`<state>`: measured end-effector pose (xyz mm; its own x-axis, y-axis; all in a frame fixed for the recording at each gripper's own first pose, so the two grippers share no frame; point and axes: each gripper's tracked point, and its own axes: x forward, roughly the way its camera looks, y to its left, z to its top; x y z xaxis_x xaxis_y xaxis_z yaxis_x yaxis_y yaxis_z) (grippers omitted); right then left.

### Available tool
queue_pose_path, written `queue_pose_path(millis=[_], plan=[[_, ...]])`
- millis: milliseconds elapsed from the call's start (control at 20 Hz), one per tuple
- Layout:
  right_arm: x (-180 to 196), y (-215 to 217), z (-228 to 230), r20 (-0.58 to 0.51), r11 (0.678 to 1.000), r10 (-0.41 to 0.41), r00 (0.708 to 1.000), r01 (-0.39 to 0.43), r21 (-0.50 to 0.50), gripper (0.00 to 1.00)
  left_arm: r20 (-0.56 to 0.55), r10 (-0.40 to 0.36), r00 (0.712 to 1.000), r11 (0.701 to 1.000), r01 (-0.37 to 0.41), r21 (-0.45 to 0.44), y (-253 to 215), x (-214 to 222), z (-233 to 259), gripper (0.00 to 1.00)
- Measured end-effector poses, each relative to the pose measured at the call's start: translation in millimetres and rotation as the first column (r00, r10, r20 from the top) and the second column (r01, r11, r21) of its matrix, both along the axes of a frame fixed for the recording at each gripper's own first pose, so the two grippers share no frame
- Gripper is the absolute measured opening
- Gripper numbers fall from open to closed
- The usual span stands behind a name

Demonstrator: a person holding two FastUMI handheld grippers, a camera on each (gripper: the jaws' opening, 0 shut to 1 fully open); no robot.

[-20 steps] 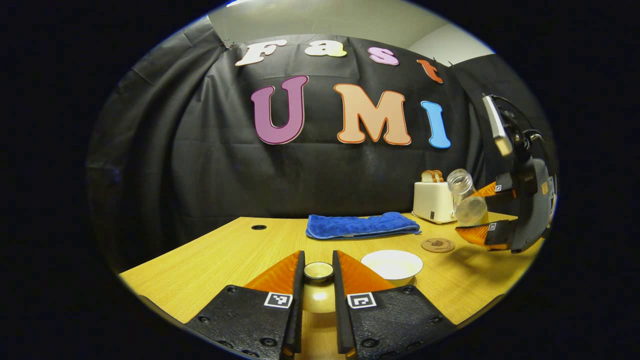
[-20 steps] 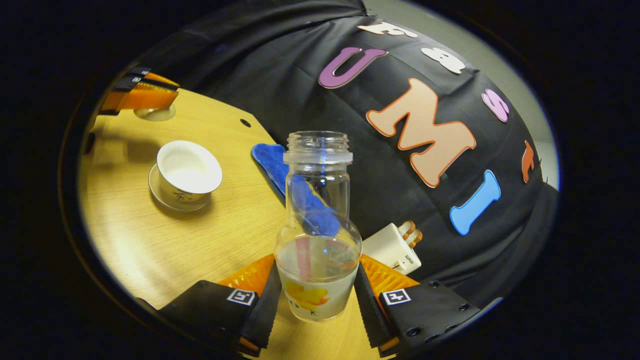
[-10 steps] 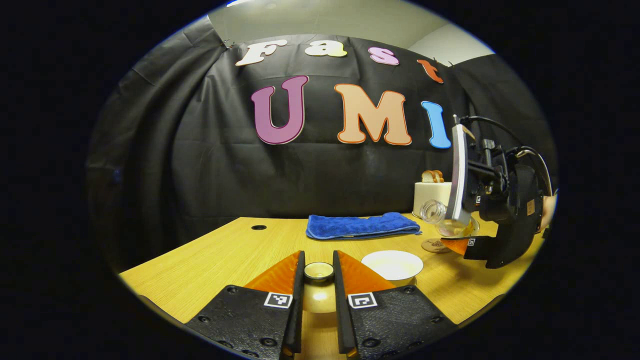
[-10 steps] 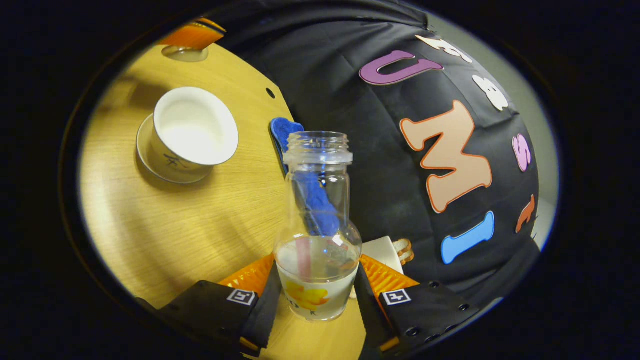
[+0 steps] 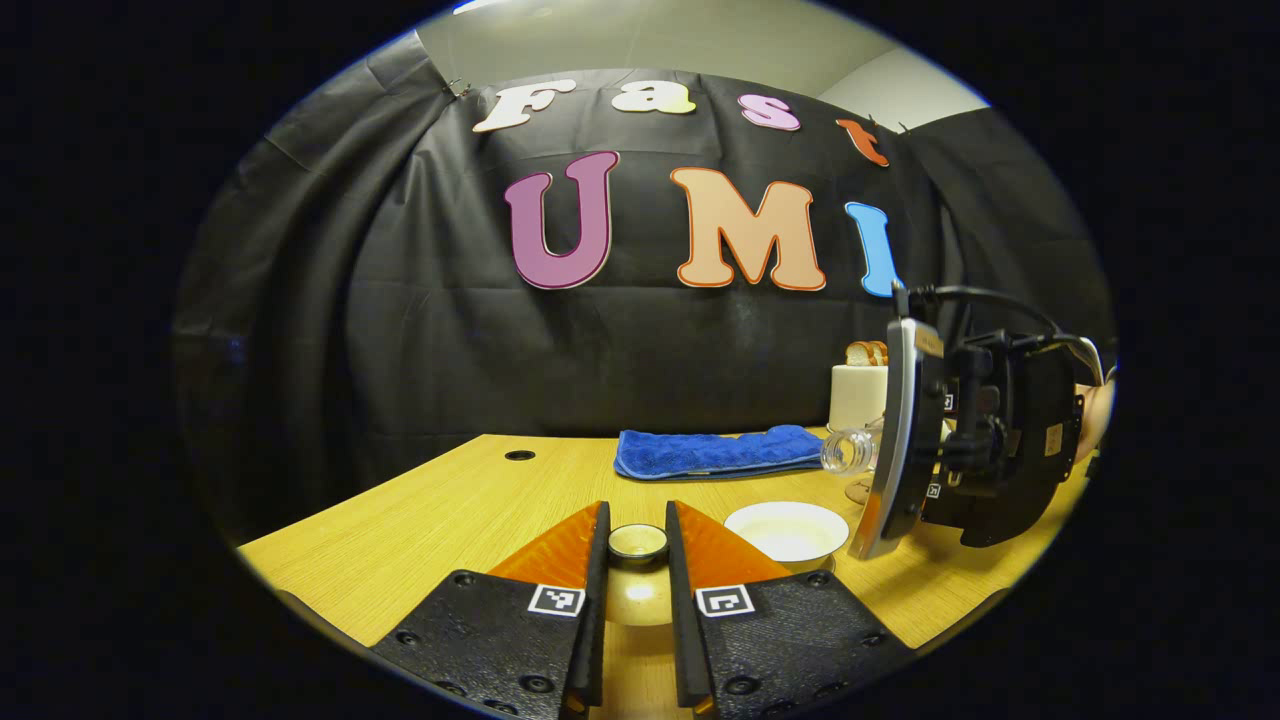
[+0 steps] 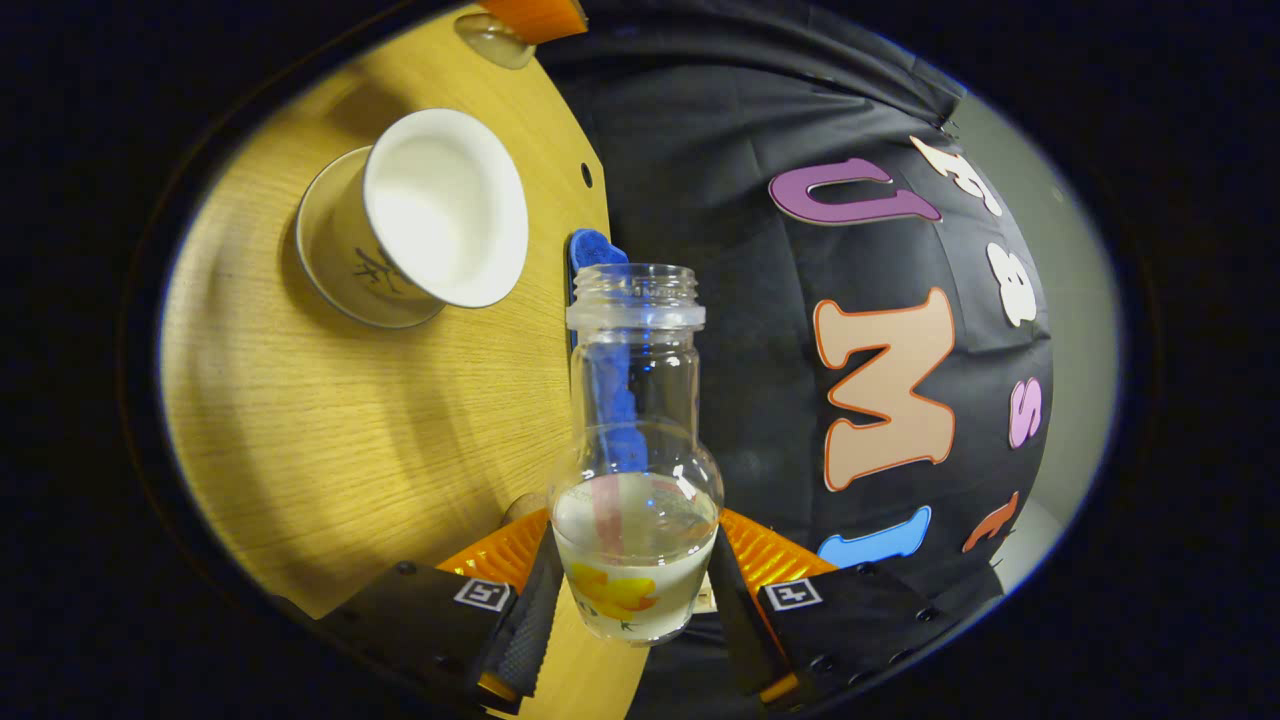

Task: Open the teacup lid with one hand, grasp the water bottle and pour water into the teacup with the other hand; after pouring, place the water bottle on the coaster and then close the teacup lid.

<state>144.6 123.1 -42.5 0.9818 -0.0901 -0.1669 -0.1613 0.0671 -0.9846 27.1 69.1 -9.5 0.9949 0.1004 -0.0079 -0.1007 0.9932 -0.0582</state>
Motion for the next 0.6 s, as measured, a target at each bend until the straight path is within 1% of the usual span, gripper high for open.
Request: queue_pose_path(millis=[200, 400, 600], plan=[[-4.3, 4.4, 3.7, 0.023, 0.995, 0.039, 0.999, -0.037, -0.09, 0.75, 0.0, 0.0, 1.0, 1.0, 0.0, 0.0, -0.2, 0.6, 0.0, 0.25], [-2.1, 7.4, 9.8, 0.056, 0.99, 0.062, 0.996, -0.054, -0.134, 0.77, 0.001, 0.003, 1.0, 1.0, -0.003, 0.0, 0.5, 0.3, 0.2, 0.25], [-4.1, 15.9, 17.0, 0.107, 0.972, 0.113, 0.988, -0.087, -0.218, 0.77, 0.0, 0.012, 1.0, 1.0, -0.012, -0.001, 2.6, -0.6, 0.9, 0.26]])
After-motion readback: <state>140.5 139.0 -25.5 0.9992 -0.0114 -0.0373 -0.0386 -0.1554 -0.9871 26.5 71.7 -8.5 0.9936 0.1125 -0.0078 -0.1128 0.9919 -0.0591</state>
